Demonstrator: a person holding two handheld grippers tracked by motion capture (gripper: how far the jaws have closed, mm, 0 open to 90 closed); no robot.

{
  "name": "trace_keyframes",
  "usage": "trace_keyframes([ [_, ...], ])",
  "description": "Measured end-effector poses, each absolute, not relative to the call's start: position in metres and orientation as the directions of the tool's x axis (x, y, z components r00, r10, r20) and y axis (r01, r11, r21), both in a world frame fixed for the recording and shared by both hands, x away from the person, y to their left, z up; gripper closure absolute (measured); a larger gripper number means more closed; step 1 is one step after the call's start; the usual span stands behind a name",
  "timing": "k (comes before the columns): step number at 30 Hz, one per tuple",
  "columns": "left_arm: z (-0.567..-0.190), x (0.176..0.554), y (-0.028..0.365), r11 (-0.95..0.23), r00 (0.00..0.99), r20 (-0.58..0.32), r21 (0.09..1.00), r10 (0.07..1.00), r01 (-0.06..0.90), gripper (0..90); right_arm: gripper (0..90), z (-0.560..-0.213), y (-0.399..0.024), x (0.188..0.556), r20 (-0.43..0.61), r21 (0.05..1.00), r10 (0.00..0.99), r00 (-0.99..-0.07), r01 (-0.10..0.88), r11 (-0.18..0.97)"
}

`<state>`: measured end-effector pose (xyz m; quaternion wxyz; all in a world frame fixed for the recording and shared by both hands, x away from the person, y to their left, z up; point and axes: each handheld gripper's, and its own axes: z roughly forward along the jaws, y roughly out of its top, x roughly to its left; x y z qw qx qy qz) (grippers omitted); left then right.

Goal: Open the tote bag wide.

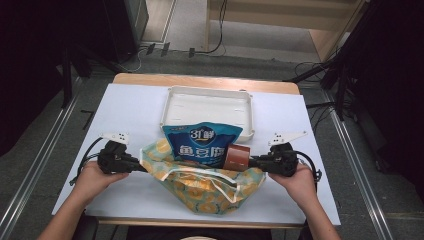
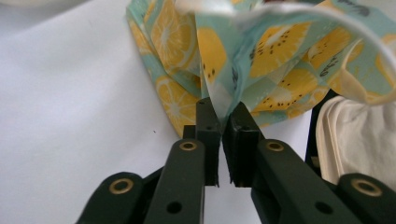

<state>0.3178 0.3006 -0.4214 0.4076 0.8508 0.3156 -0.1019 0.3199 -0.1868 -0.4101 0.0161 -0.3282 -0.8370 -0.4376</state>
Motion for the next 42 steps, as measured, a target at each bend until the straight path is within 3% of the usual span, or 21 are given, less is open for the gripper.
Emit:
trace_keyframes([
  [10, -0.390, 0.310, 0.307, -0.485, 0.815, -0.356, 0.668, 0.458, 0.565, 63.7, 63.5, -0.383, -0.195, 0.316, 0.276, 0.750, 0.542, -0.794, 0.530, 0.395],
  [14, -0.371, 0.304, 0.310, -0.478, 0.826, -0.329, 0.692, 0.457, 0.540, 62.5, 59.0, -0.369, -0.199, 0.314, 0.260, 0.764, 0.547, -0.796, 0.516, 0.388],
  [24, -0.324, 0.293, 0.312, -0.457, 0.852, -0.293, 0.743, 0.434, 0.489, 63.0, 63.9, -0.340, -0.202, 0.306, 0.227, 0.792, 0.537, -0.812, 0.475, 0.384],
  [31, -0.300, 0.295, 0.291, -0.474, 0.875, -0.278, 0.755, 0.396, 0.454, 60.4, 69.1, -0.333, -0.200, 0.298, 0.227, 0.794, 0.520, -0.823, 0.465, 0.390],
  [42, -0.309, 0.312, 0.253, -0.511, 0.888, -0.295, 0.734, 0.354, 0.447, 50.9, 68.8, -0.332, -0.199, 0.285, 0.207, 0.794, 0.474, -0.856, 0.430, 0.430],
])
